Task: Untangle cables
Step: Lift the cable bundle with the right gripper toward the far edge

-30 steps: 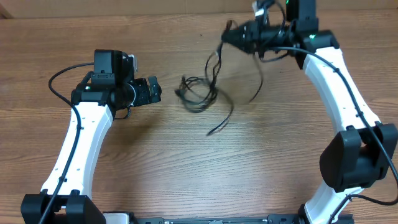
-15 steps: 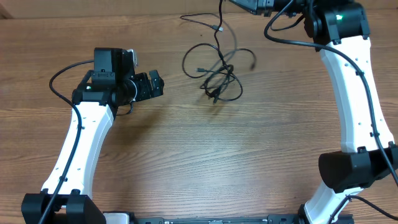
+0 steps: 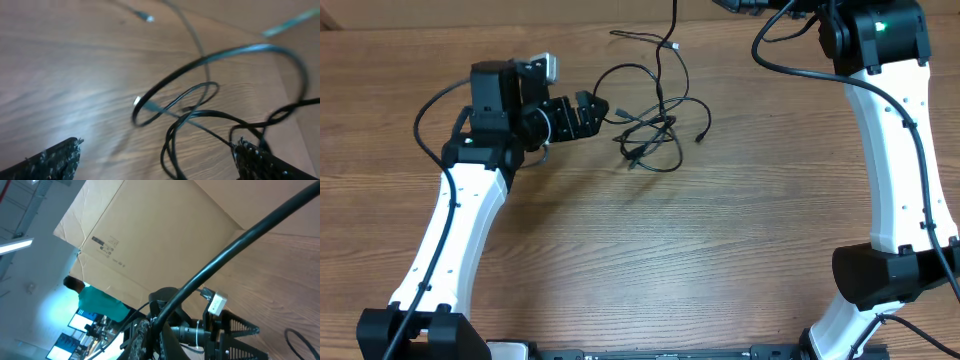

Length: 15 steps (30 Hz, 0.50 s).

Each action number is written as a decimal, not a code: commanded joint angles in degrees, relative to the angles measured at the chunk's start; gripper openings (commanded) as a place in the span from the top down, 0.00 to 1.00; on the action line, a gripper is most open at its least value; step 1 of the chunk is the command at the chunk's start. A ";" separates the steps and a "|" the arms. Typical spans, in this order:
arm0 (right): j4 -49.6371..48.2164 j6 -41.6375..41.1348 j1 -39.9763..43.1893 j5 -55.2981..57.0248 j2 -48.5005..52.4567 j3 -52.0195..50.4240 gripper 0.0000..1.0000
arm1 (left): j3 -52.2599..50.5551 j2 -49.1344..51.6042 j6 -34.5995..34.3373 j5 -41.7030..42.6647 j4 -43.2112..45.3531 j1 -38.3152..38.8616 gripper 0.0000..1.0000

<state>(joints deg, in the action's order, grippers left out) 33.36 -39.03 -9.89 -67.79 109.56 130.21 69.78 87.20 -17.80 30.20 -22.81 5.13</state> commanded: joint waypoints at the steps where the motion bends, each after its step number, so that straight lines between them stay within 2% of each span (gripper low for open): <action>1: -0.09 0.13 -2.10 -2.47 -1.88 1.70 0.96 | 0.02 0.72 4.87 2.21 3.76 1.79 0.00; 8: -0.11 -0.17 -6.80 -7.65 -1.88 1.70 0.96 | 0.02 7.10 8.68 3.23 8.35 2.89 0.00; 13: -0.83 -1.44 -8.44 -9.81 -1.88 1.70 0.96 | 0.02 12.72 8.79 7.91 12.02 2.89 0.00; 14: -1.25 -1.44 -8.44 -9.88 -1.88 1.70 0.96 | 0.02 13.49 8.76 8.85 13.03 2.89 0.14; 15: -1.44 -1.49 -8.41 -9.88 -1.88 1.70 0.96 | 0.02 13.97 8.35 9.29 13.70 2.89 0.35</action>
<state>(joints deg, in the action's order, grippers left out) 32.88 -39.83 -18.13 -75.33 109.56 130.21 69.78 99.46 -10.50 35.09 -11.09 7.90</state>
